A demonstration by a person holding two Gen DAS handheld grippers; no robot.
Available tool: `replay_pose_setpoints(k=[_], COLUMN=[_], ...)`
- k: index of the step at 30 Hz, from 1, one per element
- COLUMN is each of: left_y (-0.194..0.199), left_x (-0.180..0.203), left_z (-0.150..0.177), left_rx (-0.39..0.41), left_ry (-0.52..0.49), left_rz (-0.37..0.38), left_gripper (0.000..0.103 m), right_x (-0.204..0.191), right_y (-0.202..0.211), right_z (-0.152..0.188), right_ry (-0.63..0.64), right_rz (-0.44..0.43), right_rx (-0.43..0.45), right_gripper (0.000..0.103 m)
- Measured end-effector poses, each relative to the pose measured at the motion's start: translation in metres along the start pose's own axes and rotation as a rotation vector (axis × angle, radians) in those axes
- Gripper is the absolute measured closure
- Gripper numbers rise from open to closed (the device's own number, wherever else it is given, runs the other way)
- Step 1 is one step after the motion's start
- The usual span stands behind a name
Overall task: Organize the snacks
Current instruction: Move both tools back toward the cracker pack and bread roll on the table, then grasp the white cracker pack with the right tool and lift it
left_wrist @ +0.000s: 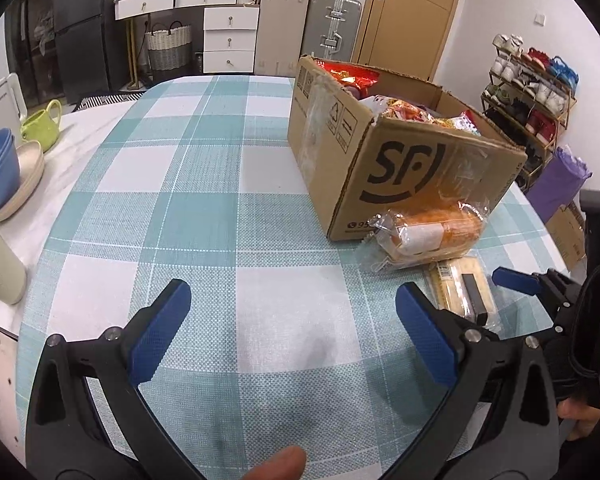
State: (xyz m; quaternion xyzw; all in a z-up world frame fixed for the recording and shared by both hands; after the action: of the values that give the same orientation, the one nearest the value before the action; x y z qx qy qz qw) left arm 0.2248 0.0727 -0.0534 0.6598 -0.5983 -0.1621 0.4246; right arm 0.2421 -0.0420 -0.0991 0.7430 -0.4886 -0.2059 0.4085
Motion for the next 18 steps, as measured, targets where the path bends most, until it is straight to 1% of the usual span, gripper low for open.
replay_pose_setpoints(k=[3, 5, 7, 11, 12, 15, 17, 18], left_y=[-0.001, -0.001, -0.001, -0.004, -0.005, -0.006, -0.007, -0.007], left_x=[0.002, 0.003, 0.005, 0.008, 0.007, 0.007, 0.008, 0.009], left_z=[0.001, 0.002, 0.004, 0.007, 0.007, 0.008, 0.009, 0.01], left_rx=[-0.004, 0.001, 0.002, 0.001, -0.001, -0.005, -0.006, -0.005], left_ry=[-0.008, -0.019, -0.027, -0.046, -0.045, -0.038, -0.043, -0.046], left_rz=[0.005, -0.001, -0.011, -0.017, -0.02, -0.008, -0.013, -0.015], left_gripper=[0.001, 0.001, 0.001, 0.001, 0.001, 0.001, 0.001, 0.001], right_x=[0.002, -0.003, -0.003, -0.004, 0.002, 0.003, 0.005, 0.006], right_y=[0.001, 0.0, 0.0, -0.002, 0.002, 0.003, 0.007, 0.009], right_z=[0.004, 0.007, 0.008, 0.007, 0.011, 0.011, 0.015, 0.015], right_ry=[0.019, 0.067, 0.051, 0.064, 0.065, 0.065, 0.056, 0.048], right_rz=[-0.001, 0.026, 0.019, 0.021, 0.019, 0.009, 0.014, 0.025], right_rx=[0.009, 0.012, 0.02, 0.018, 0.017, 0.026, 0.039, 0.048], right_gripper=[0.001, 0.001, 0.001, 0.001, 0.001, 0.001, 0.009, 0.02])
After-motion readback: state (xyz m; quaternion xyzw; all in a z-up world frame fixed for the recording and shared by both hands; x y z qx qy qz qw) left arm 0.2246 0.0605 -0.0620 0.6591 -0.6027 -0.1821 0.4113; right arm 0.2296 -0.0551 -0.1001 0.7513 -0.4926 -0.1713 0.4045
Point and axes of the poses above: each gripper's, at about its wrist camera, not at the fingertips, and y roughly against the way its jaws point, x to its right, z to its underside, the point moved 3 cm from there along -y, roughly the way its jaws point, and after that the axes turned 13 degrees about y, right-handed, at the moved point
